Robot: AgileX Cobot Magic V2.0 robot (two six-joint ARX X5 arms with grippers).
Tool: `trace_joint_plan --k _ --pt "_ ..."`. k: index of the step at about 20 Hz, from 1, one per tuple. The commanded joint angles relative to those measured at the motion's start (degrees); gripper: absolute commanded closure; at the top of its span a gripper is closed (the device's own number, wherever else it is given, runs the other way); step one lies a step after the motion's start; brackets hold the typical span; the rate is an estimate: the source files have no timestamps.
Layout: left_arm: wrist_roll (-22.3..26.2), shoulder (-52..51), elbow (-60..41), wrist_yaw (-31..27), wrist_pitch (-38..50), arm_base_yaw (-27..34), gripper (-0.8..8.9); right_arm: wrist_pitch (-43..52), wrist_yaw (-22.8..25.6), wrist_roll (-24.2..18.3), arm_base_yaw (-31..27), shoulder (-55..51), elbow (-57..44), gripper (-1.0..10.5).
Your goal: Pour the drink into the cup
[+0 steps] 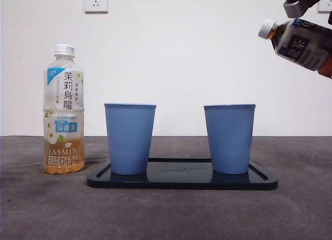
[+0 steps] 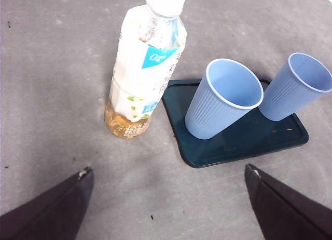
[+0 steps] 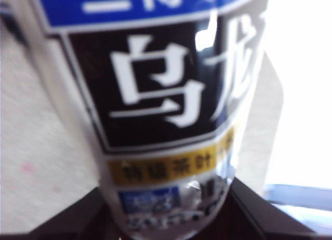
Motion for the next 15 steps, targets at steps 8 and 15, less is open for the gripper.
trace_joint_plan --k 8,15 --pt "0.42 0.15 1.03 0.09 1.01 -0.98 3.45 2.43 7.32 -16.63 5.75 -0.31 2.29 8.5" --pt "0.42 0.04 1.03 0.09 0.98 -1.55 3.45 2.62 12.74 -22.58 8.79 3.54 2.29 8.5"
